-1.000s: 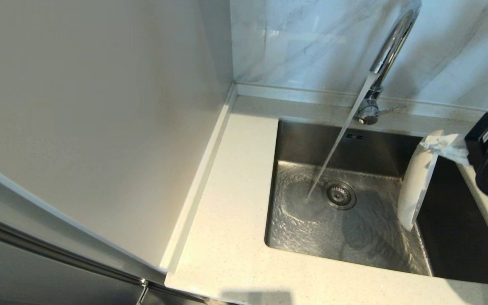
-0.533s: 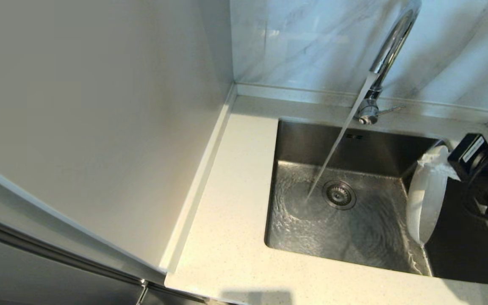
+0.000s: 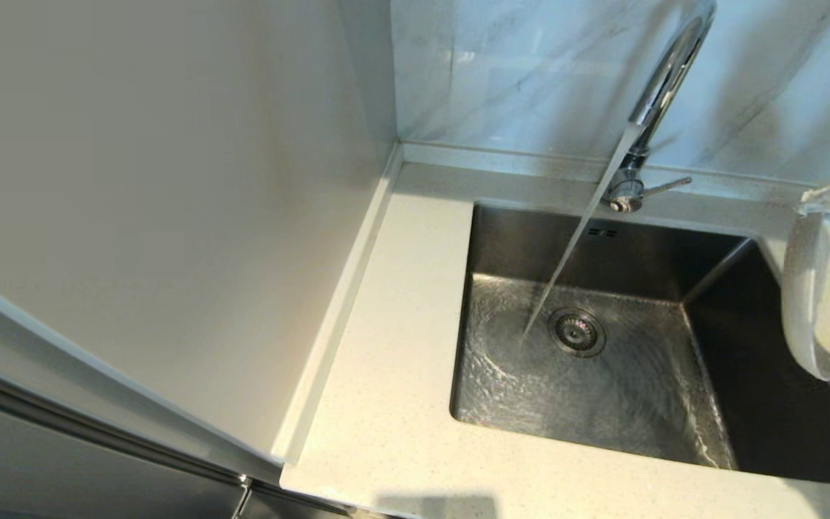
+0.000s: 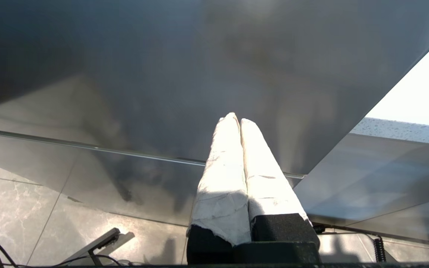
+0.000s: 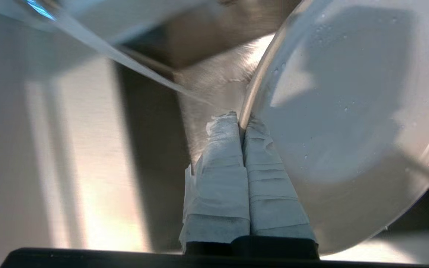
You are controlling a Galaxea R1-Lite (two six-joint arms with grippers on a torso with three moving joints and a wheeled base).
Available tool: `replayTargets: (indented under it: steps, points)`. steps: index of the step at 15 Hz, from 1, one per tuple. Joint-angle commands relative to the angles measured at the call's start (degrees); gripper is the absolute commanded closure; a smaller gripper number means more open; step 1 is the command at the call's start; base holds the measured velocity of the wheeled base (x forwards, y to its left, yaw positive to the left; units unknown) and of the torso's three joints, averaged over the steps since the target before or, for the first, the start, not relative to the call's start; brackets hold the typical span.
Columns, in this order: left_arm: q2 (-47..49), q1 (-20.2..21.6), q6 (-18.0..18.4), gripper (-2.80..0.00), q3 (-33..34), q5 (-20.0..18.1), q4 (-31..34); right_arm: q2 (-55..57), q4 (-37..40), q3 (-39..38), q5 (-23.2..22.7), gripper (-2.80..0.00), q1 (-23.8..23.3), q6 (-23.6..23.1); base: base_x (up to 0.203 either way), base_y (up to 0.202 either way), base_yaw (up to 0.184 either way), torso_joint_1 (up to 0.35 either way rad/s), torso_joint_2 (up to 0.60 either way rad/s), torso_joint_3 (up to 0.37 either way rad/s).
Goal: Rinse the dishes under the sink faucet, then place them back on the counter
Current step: Place the plate on the table
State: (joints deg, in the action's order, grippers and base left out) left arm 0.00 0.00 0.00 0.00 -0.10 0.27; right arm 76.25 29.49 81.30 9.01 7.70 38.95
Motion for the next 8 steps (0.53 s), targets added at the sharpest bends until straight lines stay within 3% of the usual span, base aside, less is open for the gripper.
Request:
replayTargets:
  steps: [1, 5, 8]
  points:
    - [0.0, 0.0, 0.0, 0.00, 0.0, 0.0, 0.0, -0.9, 3.3, -0.2, 2.7, 0.00, 0.1, -3.5, 0.000, 0.000, 0.000, 0.000, 0.00, 0.000]
    - [0.0, 0.0, 0.0, 0.00, 0.0, 0.0, 0.0, -8.9, 7.9, -22.4, 12.3, 0.00, 0.2, -19.3, 0.000, 0.000, 0.000, 0.000, 0.00, 0.000]
    - [0.0, 0.0, 0.0, 0.00, 0.0, 0.0, 0.0, -14.5, 8.6, -32.3, 16.6, 0.00, 0.1, -25.0, 0.000, 0.000, 0.000, 0.000, 0.00, 0.000]
